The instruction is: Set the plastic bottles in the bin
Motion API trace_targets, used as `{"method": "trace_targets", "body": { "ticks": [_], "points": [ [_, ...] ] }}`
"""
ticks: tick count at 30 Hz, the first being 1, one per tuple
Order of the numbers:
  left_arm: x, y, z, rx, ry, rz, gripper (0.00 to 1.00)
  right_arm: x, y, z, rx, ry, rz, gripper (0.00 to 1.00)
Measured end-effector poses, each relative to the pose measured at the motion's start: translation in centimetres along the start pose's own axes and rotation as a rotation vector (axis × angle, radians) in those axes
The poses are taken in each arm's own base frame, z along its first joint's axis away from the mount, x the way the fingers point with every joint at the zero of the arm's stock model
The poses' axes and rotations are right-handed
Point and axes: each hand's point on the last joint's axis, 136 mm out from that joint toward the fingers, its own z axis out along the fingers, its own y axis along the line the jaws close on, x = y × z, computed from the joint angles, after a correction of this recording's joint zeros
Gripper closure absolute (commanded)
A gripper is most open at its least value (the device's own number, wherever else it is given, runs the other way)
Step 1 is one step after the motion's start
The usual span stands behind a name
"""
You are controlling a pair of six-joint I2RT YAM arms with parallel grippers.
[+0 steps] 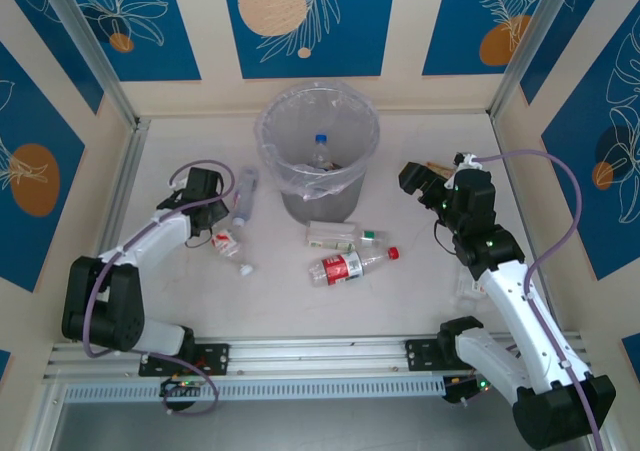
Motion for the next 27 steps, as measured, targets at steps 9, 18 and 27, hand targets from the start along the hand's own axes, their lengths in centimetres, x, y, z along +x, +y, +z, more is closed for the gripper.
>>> {"method": "trace_targets", "body": {
  "ticks": [9,18,27],
  "points": [
    [-3.4,-3.5,-4.1,0.174,-0.062,0.043,0.39,0.6,0.5,0.3,-0.029,0.034,-0.081,0.00],
    [-8.0,-7.3,-9.6,0.349,-0.154,0.042,0.39,1.4,0.7,0.2,-0.058,0.068,-0.220,0.00],
    [-11.6,-11.7,-15.7,0.547,-0.202,0.051,0.38,2.8,1.0,0.1,-0.100,0.133,-0.334,0.01]
  ]
}}
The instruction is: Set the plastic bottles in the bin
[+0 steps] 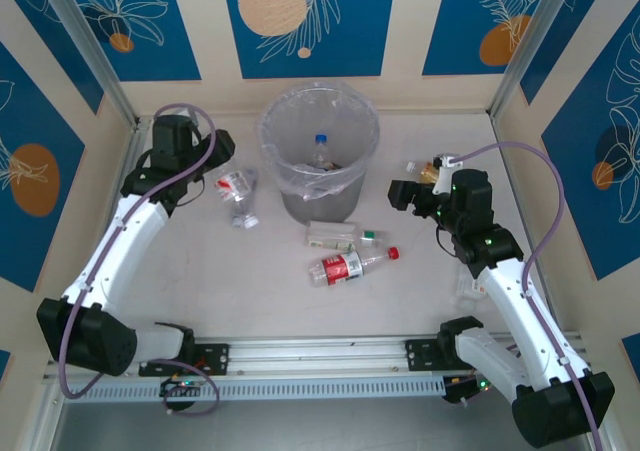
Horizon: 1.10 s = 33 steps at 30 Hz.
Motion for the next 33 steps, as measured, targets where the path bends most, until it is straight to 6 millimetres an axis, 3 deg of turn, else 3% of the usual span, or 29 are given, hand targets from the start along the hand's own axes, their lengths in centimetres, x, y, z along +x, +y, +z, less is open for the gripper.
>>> {"method": "trace_targets", "body": {
  "ticks": [8,19,33],
  "points": [
    [-3.0,-6.3,-1.0,0.199,-0.010,0.017,0.37,0.4,0.0,0.1,-0.002,0.019,-0.043,0.01],
    [-5.8,-13.2,1.1,0.456,0.037,-0.039,0.36,0.7,0.8,0.1,-0.048,0.034,-0.041,0.01],
    [-6.0,-17.6,3.4,0.547,0.072,-0.053,0.36,0.7,0.8,0.0,-0.049,0.033,-0.039,0.01]
  ]
}}
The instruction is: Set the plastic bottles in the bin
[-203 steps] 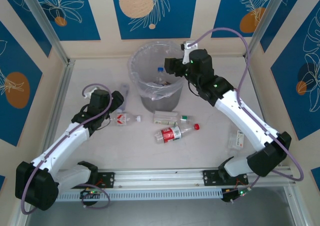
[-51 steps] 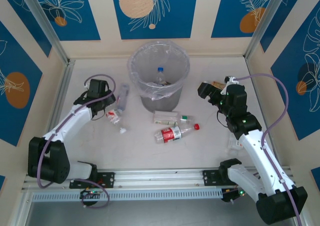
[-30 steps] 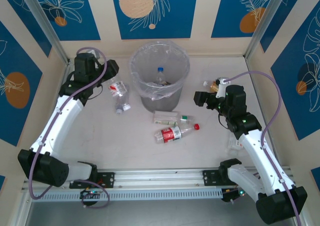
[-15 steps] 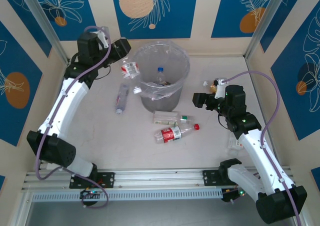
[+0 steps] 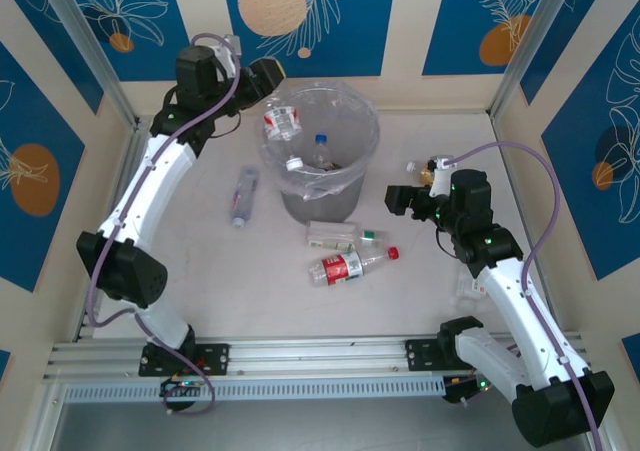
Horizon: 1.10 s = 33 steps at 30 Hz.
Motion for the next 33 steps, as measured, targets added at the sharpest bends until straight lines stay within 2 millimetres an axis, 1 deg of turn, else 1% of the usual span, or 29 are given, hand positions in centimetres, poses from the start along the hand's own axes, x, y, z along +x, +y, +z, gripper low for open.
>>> {"method": "trace_targets", "body": {
  "ticks": [4,8,10,12,15,18,21,26,33],
  "points": [
    [-1.3,-1.2,1.2,0.013,-0.025,0.046,0.36,-0.2,0.2,-0.6,-0.004,-0.013,-0.001,0.01],
    [-2.3,-1.5,2.6,0.014,-0.045,0.094,0.36,-0.5,0.4,-1.3,-0.010,-0.035,0.001,0.00],
    [-2.5,-1.2,3.7,0.000,-0.048,0.129,0.36,-0.5,0.4,-1.5,-0.011,-0.039,0.004,0.01],
    [-2.3,-0.9,4.6,-0.014,-0.040,0.164,0.37,-0.6,0.5,-1.6,-0.012,-0.041,0.003,0.00],
    [-1.4,-0.3,6.0,-0.041,-0.016,0.213,0.37,-0.5,0.5,-1.7,-0.011,-0.040,0.003,0.00],
    [-0.3,0.5,6.8,-0.070,0.010,0.264,0.37,-0.4,0.4,-1.8,-0.007,-0.039,0.004,0.00],
    [0.4,0.9,7.1,-0.094,0.031,0.315,0.37,-0.4,0.3,-1.8,-0.002,-0.039,0.007,0.00],
    [0.8,1.1,7.1,-0.104,0.047,0.401,0.36,-0.4,0.2,-1.8,0.005,-0.039,0.008,0.00],
    [1.6,0.2,7.2,-0.086,0.073,0.545,0.35,-0.4,-0.1,-1.8,0.020,-0.042,0.009,0.00]
  ]
}}
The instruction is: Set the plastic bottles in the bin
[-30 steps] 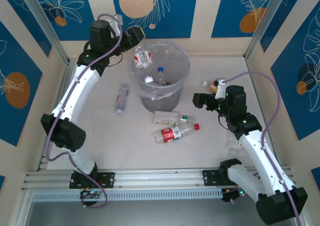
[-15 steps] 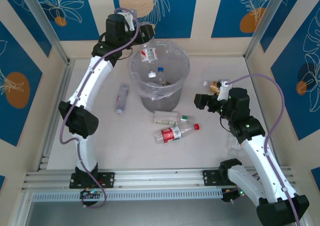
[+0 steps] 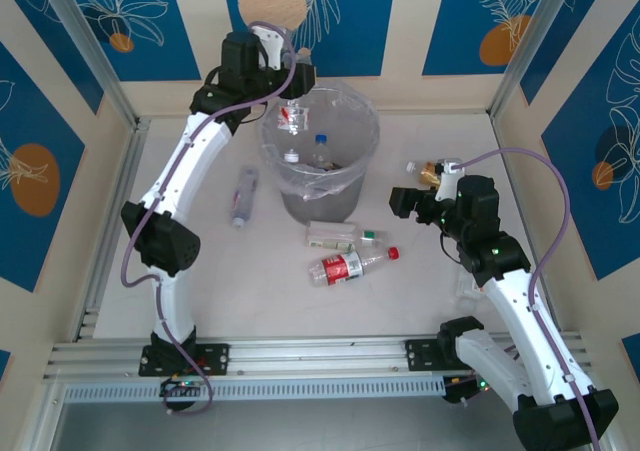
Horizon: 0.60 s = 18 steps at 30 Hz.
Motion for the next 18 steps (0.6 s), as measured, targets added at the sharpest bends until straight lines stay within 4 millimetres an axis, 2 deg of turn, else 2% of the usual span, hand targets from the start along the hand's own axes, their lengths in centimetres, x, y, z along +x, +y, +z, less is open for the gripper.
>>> {"method": "trace_targets", "body": {
  "ticks": [7,18],
  "points": [
    [1.5,-1.0,0.7,0.008,0.045,0.116,0.35,0.4,-0.3,0.2,0.011,0.008,0.001,0.00],
    [4.5,-0.3,2.7,-0.031,0.129,0.259,0.33,0.6,-0.8,0.3,0.038,0.011,0.003,0.00]
  ]
}}
